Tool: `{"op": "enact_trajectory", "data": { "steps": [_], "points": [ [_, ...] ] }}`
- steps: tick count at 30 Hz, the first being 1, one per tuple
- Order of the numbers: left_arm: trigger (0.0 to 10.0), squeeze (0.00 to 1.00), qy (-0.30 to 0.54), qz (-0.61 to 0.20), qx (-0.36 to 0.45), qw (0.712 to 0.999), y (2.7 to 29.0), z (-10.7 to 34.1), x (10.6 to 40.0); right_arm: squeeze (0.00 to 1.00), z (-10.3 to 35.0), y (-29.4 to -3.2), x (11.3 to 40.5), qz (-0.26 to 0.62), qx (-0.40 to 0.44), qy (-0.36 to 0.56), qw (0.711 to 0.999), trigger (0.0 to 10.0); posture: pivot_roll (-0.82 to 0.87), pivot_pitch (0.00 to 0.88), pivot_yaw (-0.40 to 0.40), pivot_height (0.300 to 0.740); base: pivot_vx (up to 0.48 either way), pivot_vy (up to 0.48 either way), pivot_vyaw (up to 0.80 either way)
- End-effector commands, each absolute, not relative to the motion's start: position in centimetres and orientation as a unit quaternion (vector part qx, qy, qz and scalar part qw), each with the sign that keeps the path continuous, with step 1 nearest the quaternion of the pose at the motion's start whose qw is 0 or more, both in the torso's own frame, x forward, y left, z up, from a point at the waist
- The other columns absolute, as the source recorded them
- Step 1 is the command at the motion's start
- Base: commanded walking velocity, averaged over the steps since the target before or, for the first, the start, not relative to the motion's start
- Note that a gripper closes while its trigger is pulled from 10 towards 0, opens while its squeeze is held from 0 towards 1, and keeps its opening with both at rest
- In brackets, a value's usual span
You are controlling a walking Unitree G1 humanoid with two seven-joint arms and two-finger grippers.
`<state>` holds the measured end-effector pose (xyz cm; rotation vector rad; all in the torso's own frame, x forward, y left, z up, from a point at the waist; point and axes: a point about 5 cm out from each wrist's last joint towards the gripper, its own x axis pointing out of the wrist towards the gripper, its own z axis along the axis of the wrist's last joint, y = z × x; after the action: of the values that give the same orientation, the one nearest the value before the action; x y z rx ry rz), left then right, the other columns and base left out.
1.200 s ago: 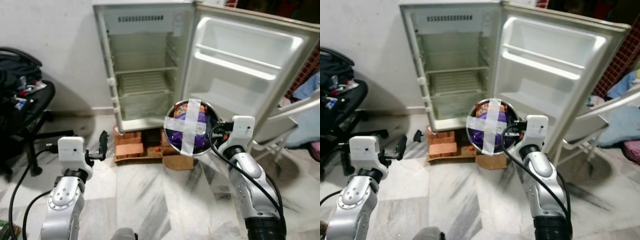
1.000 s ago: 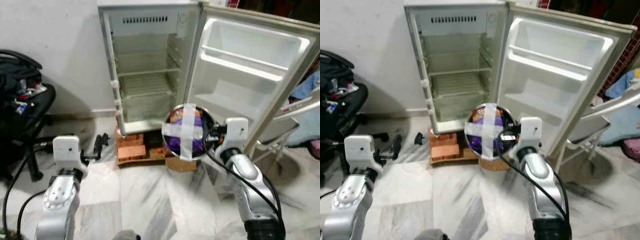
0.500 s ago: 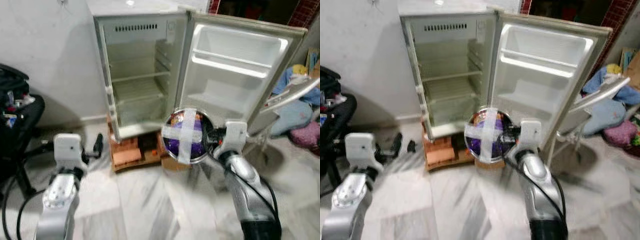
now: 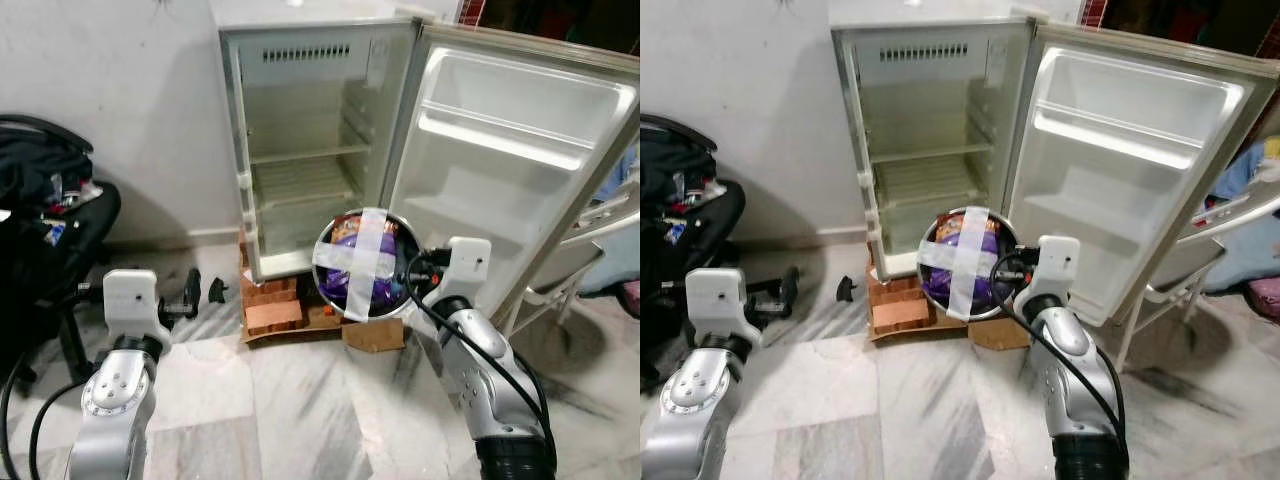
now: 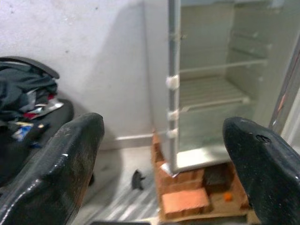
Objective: Restocking fridge
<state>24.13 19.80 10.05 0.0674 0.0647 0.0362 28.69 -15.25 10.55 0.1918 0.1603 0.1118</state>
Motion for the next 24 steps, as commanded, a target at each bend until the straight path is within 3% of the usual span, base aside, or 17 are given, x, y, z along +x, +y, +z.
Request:
{"op": "enact_trajectory", "data": {
  "steps": [1, 10, 16, 24],
  "points": [
    [10.0, 0.0, 0.031, 0.014, 0.037, 0.999, 19.36, 10.11, 24.33, 0.0, 11.02, -16.2, 28.74, 0.043, 0.092, 0.071, 0.992, 10.0, 0.09, 0.0, -0.034, 0.74, 0.412, 0.247, 0.0],
    [10.0, 0.0, 0.031, 0.013, 0.029, 0.999, 19.33, 10.05, 24.48, 0.0, 11.07, -16.08, 28.95, 0.049, 0.089, 0.072, 0.992, 10.0, 0.09, 0.0, -0.033, 0.74, 0.402, 0.26, 0.0],
    [10.0, 0.0, 0.037, 0.015, 0.021, 0.999, 19.34, 9.92, 24.52, 0.0, 10.93, -15.81, 28.8, 0.056, 0.09, 0.074, 0.992, 10.0, 0.09, 0.0, -0.03, 0.74, 0.338, 0.341, 0.66],
    [10.0, 0.0, 0.034, 0.015, 0.025, 0.999, 19.39, 9.97, 24.67, 0.0, 10.86, -15.91, 28.94, 0.049, 0.089, 0.077, 0.992, 10.0, 0.09, 0.0, -0.031, 0.74, 0.335, 0.345, 0.0]
  ]
}}
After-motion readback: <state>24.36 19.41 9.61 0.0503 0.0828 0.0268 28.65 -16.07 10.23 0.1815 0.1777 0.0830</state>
